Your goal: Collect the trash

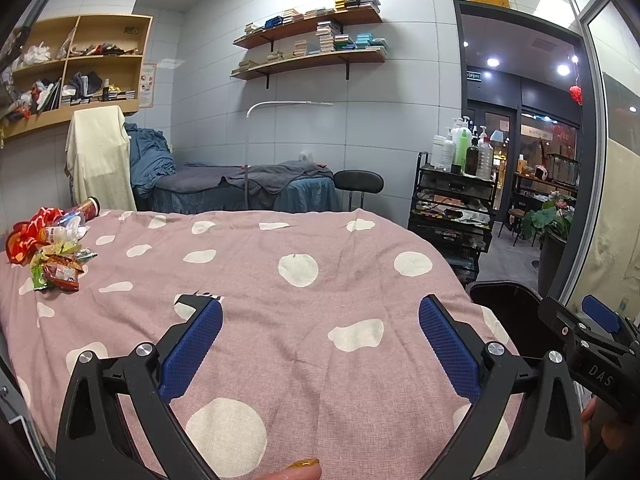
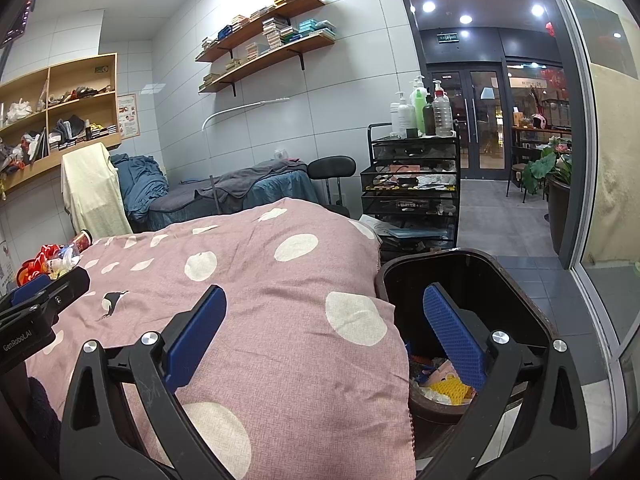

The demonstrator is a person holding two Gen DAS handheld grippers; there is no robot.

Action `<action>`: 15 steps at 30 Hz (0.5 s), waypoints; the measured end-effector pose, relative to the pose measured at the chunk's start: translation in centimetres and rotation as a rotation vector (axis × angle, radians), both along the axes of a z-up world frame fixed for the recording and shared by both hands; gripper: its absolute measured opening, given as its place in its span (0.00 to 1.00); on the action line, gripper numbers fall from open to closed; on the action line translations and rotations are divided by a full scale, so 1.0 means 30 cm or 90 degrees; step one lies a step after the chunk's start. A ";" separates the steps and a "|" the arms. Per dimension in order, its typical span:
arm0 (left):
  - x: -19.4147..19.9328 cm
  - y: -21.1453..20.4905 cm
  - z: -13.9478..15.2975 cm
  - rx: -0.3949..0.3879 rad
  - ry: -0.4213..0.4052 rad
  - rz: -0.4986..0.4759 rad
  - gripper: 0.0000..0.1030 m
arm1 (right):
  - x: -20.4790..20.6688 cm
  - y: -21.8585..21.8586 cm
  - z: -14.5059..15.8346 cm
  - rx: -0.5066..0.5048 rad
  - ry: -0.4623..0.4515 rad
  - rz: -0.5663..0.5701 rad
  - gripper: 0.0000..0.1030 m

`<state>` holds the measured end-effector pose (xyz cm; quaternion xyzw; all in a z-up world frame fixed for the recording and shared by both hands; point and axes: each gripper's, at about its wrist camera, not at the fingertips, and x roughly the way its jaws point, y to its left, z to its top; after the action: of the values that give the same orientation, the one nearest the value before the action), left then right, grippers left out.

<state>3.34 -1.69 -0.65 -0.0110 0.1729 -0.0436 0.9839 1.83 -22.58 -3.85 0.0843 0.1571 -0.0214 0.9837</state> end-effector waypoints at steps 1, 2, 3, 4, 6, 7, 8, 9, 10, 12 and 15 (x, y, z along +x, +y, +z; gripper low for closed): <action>0.000 0.000 0.000 -0.001 0.000 -0.001 0.95 | 0.000 0.000 0.000 0.000 0.000 0.000 0.95; 0.000 0.000 0.000 -0.001 0.000 0.000 0.95 | 0.000 0.000 0.000 0.000 0.000 0.000 0.95; 0.001 -0.001 0.000 -0.001 0.000 -0.001 0.95 | 0.000 -0.001 0.000 0.000 0.000 0.000 0.95; 0.003 -0.001 0.002 -0.001 -0.001 -0.002 0.95 | 0.000 -0.001 -0.001 0.001 0.000 -0.001 0.95; 0.005 -0.001 0.004 -0.001 -0.002 -0.005 0.95 | 0.000 -0.001 0.000 0.000 0.001 0.000 0.95; 0.006 -0.003 0.004 -0.001 -0.002 -0.007 0.95 | 0.001 -0.001 -0.002 0.001 0.001 0.000 0.95; 0.008 -0.002 0.005 -0.002 -0.001 -0.010 0.95 | 0.000 -0.002 -0.001 0.000 0.001 0.000 0.95; 0.010 -0.002 0.005 -0.003 -0.001 -0.012 0.95 | 0.001 -0.003 0.000 0.001 0.002 0.000 0.95; 0.012 -0.002 0.006 -0.004 0.000 -0.014 0.95 | 0.000 -0.002 0.001 0.001 0.001 -0.001 0.95; 0.014 0.003 0.007 -0.006 0.001 -0.017 0.95 | 0.001 -0.003 0.003 0.001 0.001 -0.003 0.95; 0.014 0.005 0.007 -0.006 0.001 -0.018 0.95 | 0.002 -0.004 0.004 0.002 0.001 -0.004 0.95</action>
<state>3.77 -1.53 -0.45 -0.0134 0.1734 -0.0585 0.9830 1.90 -22.70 -3.74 0.0862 0.1579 -0.0242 0.9834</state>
